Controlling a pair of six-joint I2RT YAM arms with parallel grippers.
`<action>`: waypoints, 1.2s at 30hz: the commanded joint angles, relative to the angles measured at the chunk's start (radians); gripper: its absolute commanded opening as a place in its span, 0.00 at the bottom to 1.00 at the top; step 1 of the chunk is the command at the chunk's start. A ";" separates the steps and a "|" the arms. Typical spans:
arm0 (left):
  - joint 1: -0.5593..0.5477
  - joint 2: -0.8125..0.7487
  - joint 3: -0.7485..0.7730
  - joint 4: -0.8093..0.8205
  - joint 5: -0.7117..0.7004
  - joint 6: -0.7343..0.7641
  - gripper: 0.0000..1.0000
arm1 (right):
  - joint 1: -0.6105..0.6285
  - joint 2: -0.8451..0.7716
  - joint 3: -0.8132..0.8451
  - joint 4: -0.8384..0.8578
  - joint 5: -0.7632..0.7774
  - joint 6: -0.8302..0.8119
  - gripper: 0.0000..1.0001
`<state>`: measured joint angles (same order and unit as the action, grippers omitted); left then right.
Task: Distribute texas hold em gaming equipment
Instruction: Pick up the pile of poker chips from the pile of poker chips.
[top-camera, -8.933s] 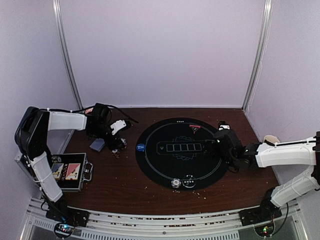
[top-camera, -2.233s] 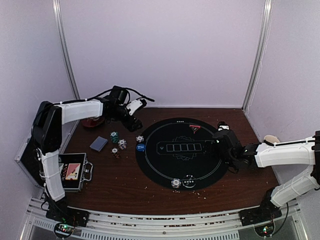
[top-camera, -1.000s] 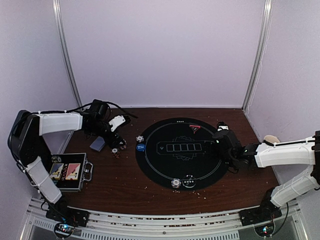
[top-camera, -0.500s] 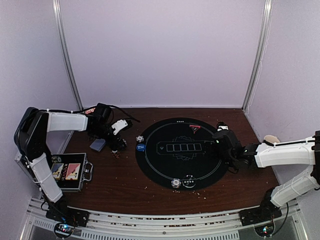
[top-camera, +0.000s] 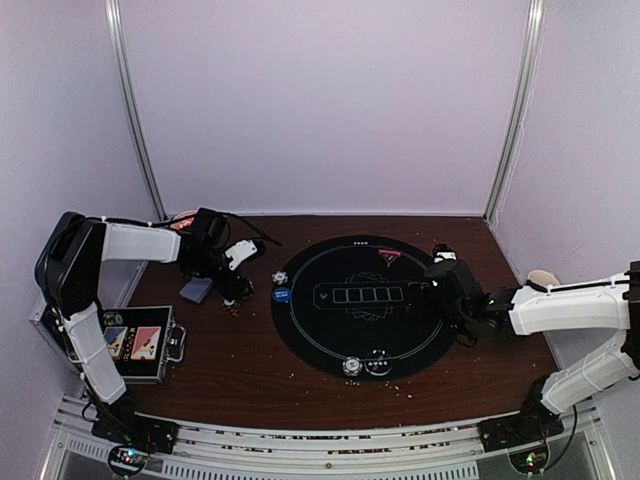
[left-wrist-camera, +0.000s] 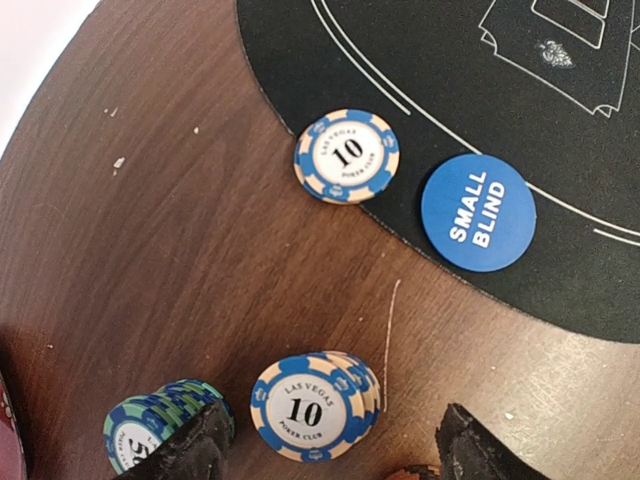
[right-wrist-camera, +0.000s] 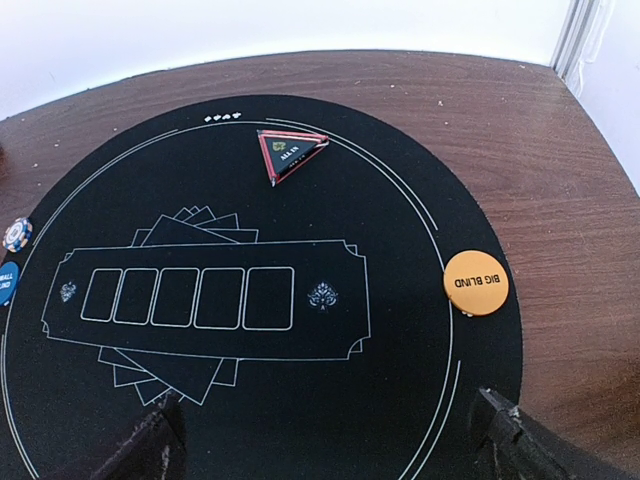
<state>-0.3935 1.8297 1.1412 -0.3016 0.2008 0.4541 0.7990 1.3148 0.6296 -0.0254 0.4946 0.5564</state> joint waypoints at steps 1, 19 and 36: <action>0.005 0.028 0.030 0.033 -0.010 -0.005 0.74 | 0.006 0.009 0.011 0.013 0.004 0.000 1.00; 0.010 0.067 0.044 0.033 -0.028 -0.005 0.70 | 0.006 0.005 0.010 0.012 0.004 -0.001 1.00; 0.018 0.089 0.054 0.025 -0.018 -0.007 0.63 | 0.006 0.003 0.011 0.013 0.006 -0.002 1.00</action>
<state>-0.3859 1.9064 1.1713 -0.2890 0.1776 0.4530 0.8009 1.3148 0.6296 -0.0254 0.4942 0.5533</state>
